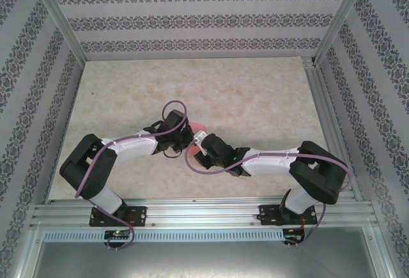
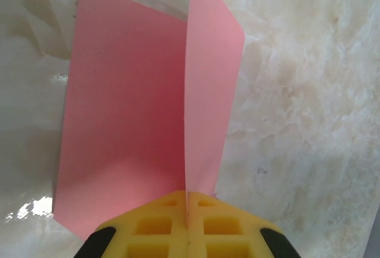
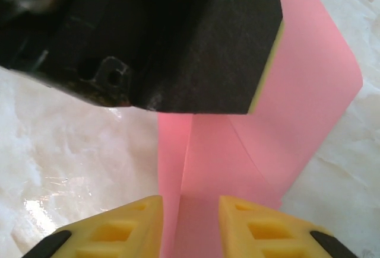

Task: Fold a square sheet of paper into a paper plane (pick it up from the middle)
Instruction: Fourth fold the wing at the center of the table.

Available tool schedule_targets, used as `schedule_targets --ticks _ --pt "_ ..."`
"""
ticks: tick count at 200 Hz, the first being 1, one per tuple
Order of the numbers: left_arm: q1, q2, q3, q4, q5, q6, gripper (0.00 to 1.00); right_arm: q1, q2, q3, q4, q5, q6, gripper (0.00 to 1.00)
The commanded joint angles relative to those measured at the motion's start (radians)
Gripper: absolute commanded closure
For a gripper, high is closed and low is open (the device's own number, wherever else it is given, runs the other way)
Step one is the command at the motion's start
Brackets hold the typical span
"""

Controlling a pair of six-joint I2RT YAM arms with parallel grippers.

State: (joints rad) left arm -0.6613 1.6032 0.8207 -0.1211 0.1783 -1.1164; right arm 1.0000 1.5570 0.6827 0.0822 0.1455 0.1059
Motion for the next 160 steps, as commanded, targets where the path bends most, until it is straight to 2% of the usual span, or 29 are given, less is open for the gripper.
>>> schedule_targets --ticks 1,21,32,63,78,93,133,160 --pt "0.007 0.006 0.023 -0.012 0.016 -0.016 0.93 0.011 0.014 0.024 -0.002 0.054 0.004 0.75" --pt "0.008 0.006 0.025 -0.011 0.017 -0.015 0.93 0.012 0.015 0.023 -0.006 0.065 0.009 0.79" --pt "0.007 0.005 0.025 -0.011 0.015 -0.017 0.93 0.011 0.014 0.02 -0.005 0.06 0.008 0.84" --pt "0.008 0.003 0.029 -0.015 0.014 -0.018 0.92 0.009 0.009 0.009 0.015 0.031 0.019 0.86" --pt "0.007 0.003 0.031 -0.016 0.013 -0.02 0.92 0.007 0.0 -0.004 0.034 0.016 0.039 0.77" --pt "0.008 0.003 0.036 -0.024 0.009 -0.018 0.92 0.002 -0.03 -0.035 0.074 0.002 0.06 0.73" --pt "0.008 0.011 0.04 -0.022 0.015 -0.023 0.92 -0.009 -0.096 -0.142 0.219 -0.06 0.088 0.55" --pt "0.008 0.008 0.044 -0.021 0.017 -0.025 0.92 -0.005 -0.055 -0.131 0.206 -0.055 0.07 0.51"
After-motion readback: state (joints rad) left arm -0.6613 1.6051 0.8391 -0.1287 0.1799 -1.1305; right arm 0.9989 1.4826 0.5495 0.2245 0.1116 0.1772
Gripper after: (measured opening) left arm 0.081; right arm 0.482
